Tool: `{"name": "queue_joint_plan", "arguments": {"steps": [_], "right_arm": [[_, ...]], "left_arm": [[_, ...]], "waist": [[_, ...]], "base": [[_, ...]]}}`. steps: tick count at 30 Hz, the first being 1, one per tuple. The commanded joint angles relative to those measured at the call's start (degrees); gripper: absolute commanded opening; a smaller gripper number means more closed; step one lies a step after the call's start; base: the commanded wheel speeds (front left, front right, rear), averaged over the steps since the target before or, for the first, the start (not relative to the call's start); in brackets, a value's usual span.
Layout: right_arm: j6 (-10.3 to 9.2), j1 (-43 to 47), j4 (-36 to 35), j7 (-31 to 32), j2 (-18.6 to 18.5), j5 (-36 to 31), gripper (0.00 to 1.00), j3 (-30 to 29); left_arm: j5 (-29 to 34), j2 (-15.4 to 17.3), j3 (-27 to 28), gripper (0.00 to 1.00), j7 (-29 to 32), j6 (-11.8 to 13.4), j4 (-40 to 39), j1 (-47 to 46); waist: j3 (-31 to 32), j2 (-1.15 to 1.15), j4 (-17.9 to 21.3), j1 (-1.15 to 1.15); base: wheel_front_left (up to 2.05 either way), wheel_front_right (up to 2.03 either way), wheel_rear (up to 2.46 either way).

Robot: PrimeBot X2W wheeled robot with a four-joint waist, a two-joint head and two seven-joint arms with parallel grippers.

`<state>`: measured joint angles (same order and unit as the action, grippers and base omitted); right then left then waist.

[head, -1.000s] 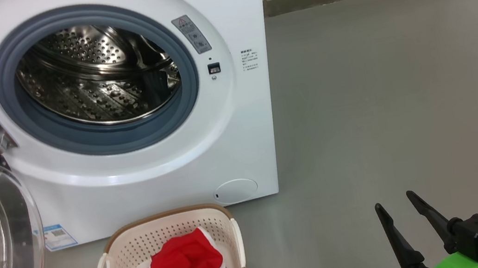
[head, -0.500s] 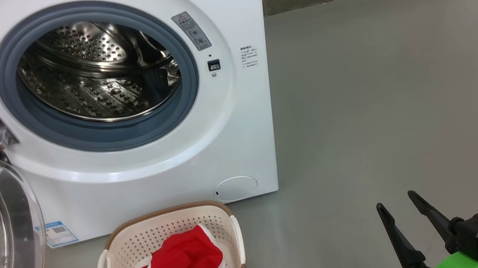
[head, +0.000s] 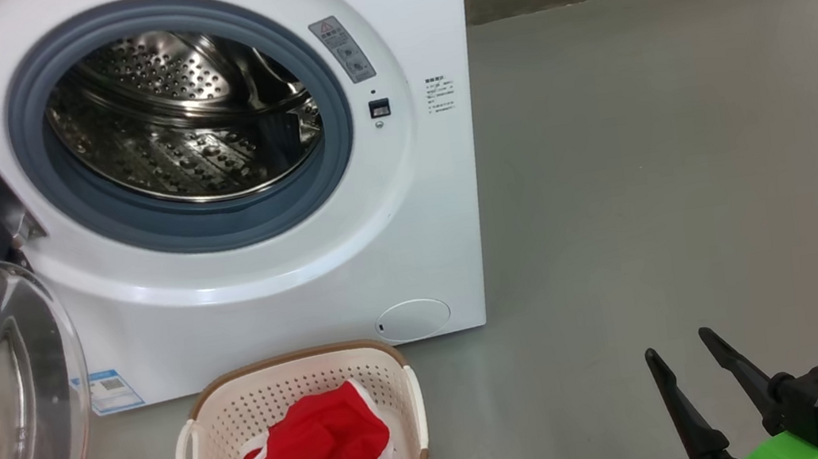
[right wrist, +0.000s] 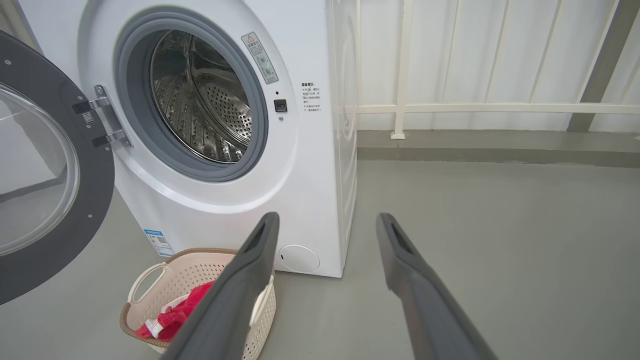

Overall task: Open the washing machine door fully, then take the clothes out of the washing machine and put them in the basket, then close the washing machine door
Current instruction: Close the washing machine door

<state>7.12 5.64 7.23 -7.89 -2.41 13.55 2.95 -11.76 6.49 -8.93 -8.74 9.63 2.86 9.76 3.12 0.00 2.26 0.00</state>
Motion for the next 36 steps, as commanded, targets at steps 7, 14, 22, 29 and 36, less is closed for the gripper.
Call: {"name": "queue_joint_plan", "arguments": {"steps": [7,14,22,29,36], "right_arm": [[0.36,-1.38,-1.3,-0.15,-0.46,-0.51,1.0,1.0],[0.36,-1.26,-1.53,-0.24,-0.46,-0.19,1.0,1.23],[0.36,-1.32,-1.34,-0.37,-0.46,0.13,1.0,1.93],[0.36,-1.38,-0.96,-0.66,-0.46,0.32,1.0,2.19],[0.36,-1.43,-0.26,-1.04,-0.46,0.58,1.0,2.44]], "left_arm": [[-0.12,1.16,1.93,1.0,-0.85,1.23,-2.08,-2.23],[0.1,1.79,2.48,1.0,-0.81,2.23,-3.43,-1.89],[0.01,2.39,2.96,1.0,-0.26,3.07,-4.56,-1.51],[0.02,2.84,2.8,1.0,0.19,3.22,-5.12,-1.62],[0.03,3.25,2.48,1.0,0.71,3.36,-5.46,-1.54]], "waist": [[0.07,0.0,-4.07,0.0],[0.11,0.0,-10.27,0.0],[0.2,0.0,-17.72,0.0],[0.07,0.0,-22.72,0.0],[0.01,0.0,-26.81,0.0]], "base": [[0.0,0.0,0.0],[0.0,0.0,0.0],[0.0,0.0,0.0],[0.0,0.0,0.0],[0.0,0.0,0.0]]}}
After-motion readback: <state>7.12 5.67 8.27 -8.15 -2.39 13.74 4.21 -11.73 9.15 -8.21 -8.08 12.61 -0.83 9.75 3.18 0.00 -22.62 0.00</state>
